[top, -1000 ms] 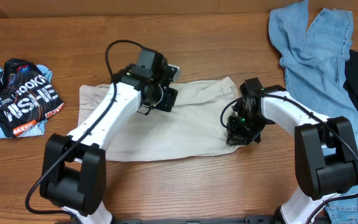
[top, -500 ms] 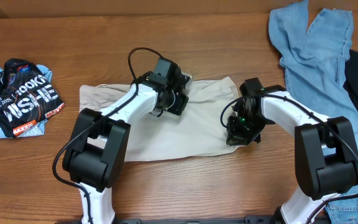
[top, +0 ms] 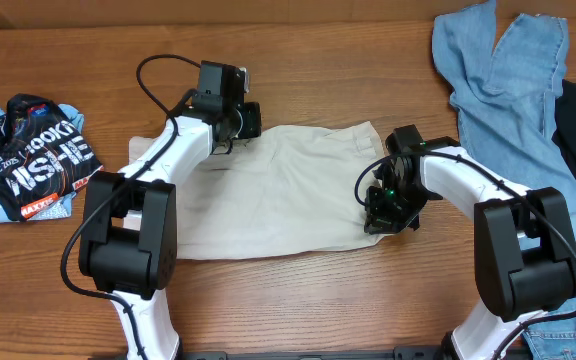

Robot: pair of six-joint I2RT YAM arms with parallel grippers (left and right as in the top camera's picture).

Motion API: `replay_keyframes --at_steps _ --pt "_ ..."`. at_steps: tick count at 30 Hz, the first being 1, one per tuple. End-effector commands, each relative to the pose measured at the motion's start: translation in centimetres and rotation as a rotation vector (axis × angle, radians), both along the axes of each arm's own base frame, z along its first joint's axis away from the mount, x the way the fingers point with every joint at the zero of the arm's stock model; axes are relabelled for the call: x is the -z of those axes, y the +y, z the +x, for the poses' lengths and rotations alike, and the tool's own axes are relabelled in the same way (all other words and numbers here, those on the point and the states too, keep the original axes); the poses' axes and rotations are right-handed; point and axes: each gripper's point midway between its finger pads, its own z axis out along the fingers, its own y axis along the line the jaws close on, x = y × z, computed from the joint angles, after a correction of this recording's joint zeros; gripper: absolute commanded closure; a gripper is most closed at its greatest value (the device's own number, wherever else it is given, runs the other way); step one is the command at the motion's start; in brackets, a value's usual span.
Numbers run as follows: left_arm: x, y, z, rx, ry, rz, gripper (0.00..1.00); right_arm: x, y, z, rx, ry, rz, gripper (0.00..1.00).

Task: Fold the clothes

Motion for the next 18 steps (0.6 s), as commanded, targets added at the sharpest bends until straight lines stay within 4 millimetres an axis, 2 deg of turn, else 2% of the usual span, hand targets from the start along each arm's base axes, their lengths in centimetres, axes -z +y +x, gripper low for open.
replay_keyframes --at_steps 1,6,8,9,13,18 --pt "-5.3 -1.8 0.1 0.087 -0.056 -0.041 0.96 0.9 -1.4 0.0 -0.005 -0.014 -0.076 0.87" --pt "-12.7 0.1 -0.9 0.073 -0.12 0.054 0.96 0.9 -1.4 0.0 -0.005 -0.014 -0.076 0.87" --pt "-14.2 -0.1 -2.3 0.112 -0.119 0.071 0.96 0.9 -1.4 0.0 -0.005 -0.015 -0.075 0.87" --pt "-14.2 -0.3 -3.0 0.139 -0.11 0.086 0.96 0.9 -1.4 0.0 -0.005 -0.016 -0.075 0.87" --pt "-11.1 -1.3 -5.1 0.266 -0.032 0.149 0.96 0.9 -1.3 0.1 -0.005 -0.017 -0.075 0.87" --pt "-5.1 -2.4 -6.2 0.357 0.071 0.19 0.96 0.9 -1.4 0.0 -0.005 -0.016 -0.075 0.87"
